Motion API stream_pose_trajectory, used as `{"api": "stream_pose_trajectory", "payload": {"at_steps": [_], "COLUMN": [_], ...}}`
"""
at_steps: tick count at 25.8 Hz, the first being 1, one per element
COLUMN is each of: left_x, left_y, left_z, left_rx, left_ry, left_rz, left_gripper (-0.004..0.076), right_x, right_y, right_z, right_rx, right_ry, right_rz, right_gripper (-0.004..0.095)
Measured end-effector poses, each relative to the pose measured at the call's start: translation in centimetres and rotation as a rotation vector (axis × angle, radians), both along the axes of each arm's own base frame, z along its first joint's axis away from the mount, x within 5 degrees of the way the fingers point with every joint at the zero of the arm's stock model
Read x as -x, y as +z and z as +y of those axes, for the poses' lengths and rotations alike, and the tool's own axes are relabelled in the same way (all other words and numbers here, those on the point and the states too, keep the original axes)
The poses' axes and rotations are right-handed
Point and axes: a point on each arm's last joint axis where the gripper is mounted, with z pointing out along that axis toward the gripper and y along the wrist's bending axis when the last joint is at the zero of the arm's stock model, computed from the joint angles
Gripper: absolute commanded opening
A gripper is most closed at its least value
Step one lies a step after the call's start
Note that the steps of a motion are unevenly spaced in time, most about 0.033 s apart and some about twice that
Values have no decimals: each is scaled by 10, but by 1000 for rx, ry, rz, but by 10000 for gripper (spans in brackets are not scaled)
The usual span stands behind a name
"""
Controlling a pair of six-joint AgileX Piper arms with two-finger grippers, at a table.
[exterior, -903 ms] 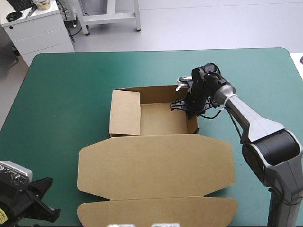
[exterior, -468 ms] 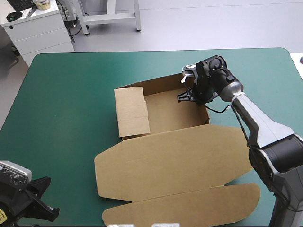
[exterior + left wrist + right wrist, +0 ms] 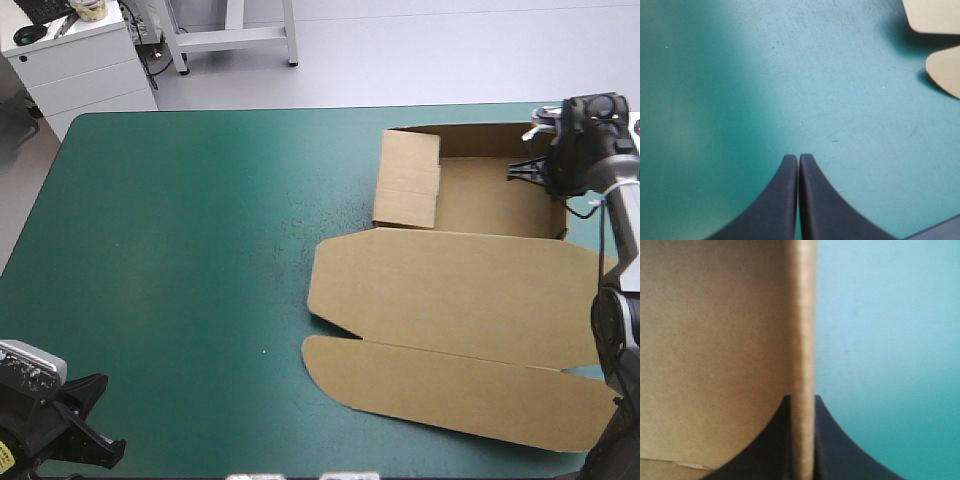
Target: Fold the box
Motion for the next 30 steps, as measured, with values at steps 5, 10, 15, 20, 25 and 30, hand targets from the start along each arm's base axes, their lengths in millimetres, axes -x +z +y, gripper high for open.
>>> {"api": "stream_pose_trajectory", "payload": {"at_steps": [5, 10, 15, 20, 25, 30], "left_x": [0, 0, 0, 0, 0, 0], "left_y": [0, 0, 0, 0, 0, -1], "left_z": [0, 0, 0, 0, -1, -1], "left_rx": [0, 0, 0, 0, 6, 4], "left_ry": [0, 0, 0, 0, -4, -4], "left_rz": [0, 0, 0, 0, 2, 6], "left_gripper": [-10, -10, -10, -10, -10, -10], "right_x": [8, 16, 16, 15, 17, 24], "right_y": [1, -6, -18, -20, -21, -5], "right_z": [-62, -100, -117, -120, -119, -112], "right_rx": [9, 16, -2, -7, -24, -60], "right_ry": [-139, -202, -237, -238, -245, -237], "right_rz": [-17, 5, 27, 26, 51, 9], "right_gripper": [-20, -20, -9, 195, 678, 475]}}
